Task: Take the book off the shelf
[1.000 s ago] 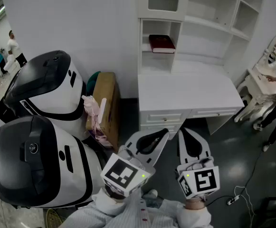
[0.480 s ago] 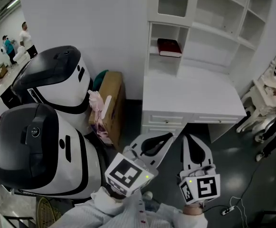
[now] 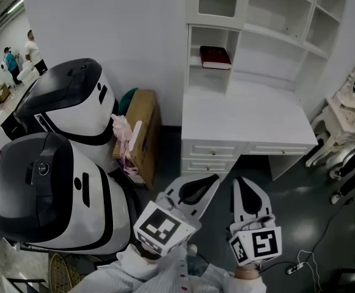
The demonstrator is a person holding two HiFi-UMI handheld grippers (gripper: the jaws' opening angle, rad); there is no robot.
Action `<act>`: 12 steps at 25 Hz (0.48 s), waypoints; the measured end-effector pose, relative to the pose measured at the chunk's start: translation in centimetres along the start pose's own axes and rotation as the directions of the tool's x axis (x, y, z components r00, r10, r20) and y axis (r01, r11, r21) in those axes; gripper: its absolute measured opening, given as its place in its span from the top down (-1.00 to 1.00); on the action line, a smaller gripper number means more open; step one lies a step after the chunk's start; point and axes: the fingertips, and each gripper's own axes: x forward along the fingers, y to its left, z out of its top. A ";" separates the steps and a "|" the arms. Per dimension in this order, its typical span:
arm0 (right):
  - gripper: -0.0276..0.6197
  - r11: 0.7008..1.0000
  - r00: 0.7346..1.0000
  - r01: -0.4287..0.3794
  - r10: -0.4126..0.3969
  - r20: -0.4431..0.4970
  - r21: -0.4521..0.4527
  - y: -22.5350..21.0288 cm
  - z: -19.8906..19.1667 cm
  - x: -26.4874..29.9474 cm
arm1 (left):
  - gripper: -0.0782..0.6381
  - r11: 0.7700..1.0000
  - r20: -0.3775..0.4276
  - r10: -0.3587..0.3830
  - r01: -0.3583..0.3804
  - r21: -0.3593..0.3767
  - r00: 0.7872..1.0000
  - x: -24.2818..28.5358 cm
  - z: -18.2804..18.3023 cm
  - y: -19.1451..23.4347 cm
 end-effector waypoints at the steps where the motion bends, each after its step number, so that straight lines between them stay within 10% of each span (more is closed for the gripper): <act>1: 0.87 1.000 1.000 0.000 0.000 -0.003 0.000 -0.2 -0.1 0.4 | 0.75 1.000 -0.002 0.001 -0.001 -0.002 1.000 0.3 -0.1 0.3; 12: 0.87 1.000 0.999 0.018 -0.018 -0.033 -0.005 -3.9 -1.2 10.1 | 0.75 1.000 -0.005 0.007 -0.007 0.001 1.000 5.6 0.0 9.0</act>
